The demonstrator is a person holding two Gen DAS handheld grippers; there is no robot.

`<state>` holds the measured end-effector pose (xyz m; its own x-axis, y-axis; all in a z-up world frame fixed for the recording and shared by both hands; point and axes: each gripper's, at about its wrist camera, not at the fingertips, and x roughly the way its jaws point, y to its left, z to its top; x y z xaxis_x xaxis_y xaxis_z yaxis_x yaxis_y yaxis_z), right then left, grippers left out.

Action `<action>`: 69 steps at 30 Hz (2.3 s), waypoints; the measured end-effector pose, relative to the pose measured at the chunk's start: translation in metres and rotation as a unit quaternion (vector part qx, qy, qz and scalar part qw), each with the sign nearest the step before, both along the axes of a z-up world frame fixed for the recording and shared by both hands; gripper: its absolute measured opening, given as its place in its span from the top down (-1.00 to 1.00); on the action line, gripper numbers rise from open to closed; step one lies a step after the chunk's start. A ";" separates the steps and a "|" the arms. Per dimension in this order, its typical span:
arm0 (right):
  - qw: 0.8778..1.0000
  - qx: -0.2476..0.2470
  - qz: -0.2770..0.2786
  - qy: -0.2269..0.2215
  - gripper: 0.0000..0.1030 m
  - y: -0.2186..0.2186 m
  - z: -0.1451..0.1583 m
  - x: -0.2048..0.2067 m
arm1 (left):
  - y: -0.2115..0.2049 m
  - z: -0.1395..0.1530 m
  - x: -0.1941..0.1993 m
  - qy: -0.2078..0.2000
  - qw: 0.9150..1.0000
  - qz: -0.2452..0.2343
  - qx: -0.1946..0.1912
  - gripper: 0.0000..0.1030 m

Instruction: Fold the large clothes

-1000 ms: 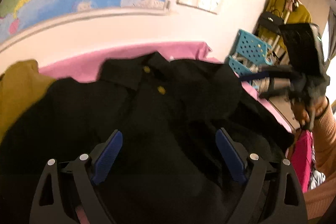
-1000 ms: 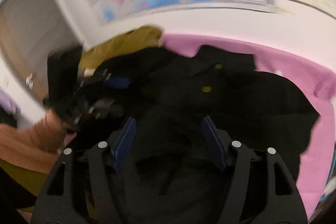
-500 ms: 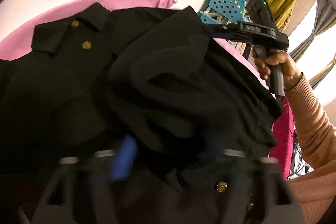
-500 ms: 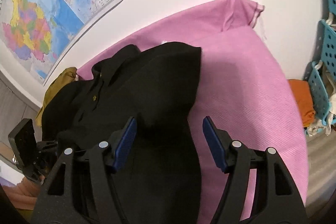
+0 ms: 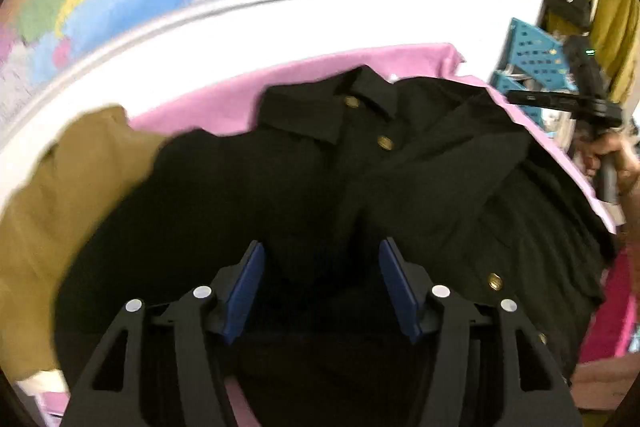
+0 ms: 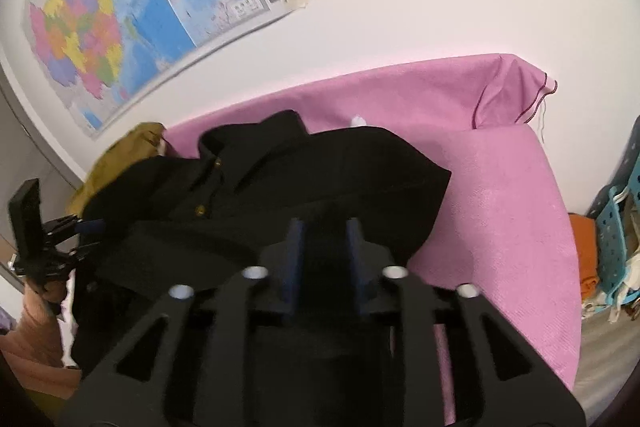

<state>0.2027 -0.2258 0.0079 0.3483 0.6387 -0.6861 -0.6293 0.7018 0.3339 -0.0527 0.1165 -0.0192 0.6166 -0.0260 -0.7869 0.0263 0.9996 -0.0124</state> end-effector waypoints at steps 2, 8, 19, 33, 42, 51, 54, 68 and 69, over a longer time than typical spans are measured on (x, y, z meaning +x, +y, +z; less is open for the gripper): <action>1.000 -0.006 -0.014 -0.003 -0.07 -0.006 -0.004 -0.001 | 0.000 -0.004 -0.007 0.006 1.000 -0.001 0.001 -0.39; 0.997 0.020 -0.002 0.076 -0.44 -0.035 -0.034 -0.007 | -0.012 -0.015 -0.029 0.017 0.997 -0.067 -0.024 -0.66; 0.999 0.032 -0.028 0.032 0.84 -0.063 -0.024 -0.011 | -0.034 0.005 -0.012 -0.036 0.988 -0.039 0.144 0.76; 0.996 -0.058 -0.068 -0.019 0.25 -0.066 -0.019 -0.031 | -0.002 -0.008 -0.072 -0.049 0.995 -0.071 0.049 -0.72; 0.992 -0.074 0.058 -0.088 -0.04 0.024 0.000 -0.064 | 0.014 -0.015 -0.013 0.000 1.000 0.000 -0.028 -0.77; 0.982 -0.081 0.166 -0.024 0.18 0.053 -0.024 -0.073 | 0.007 -0.035 0.009 0.017 0.998 0.007 -0.065 0.29; 0.984 -0.073 0.159 -0.035 0.23 0.042 -0.009 -0.073 | 0.007 -0.020 -0.027 -0.024 0.993 -0.045 -0.102 0.46; 0.971 -0.185 0.125 -0.084 -0.44 0.106 -0.037 -0.012 | 0.027 -0.037 -0.036 0.008 0.990 -0.011 -0.138 -0.61; 0.968 -0.196 0.128 -0.089 -0.23 0.107 -0.041 -0.013 | 0.028 -0.039 -0.030 0.017 0.990 -0.005 -0.142 -0.55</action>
<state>0.1894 -0.1192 -0.0330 0.3492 0.4221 -0.8366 -0.8220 0.5666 -0.0572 -0.0823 0.1441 -0.0587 0.5883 -0.2557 -0.7671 0.0318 0.9553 -0.2940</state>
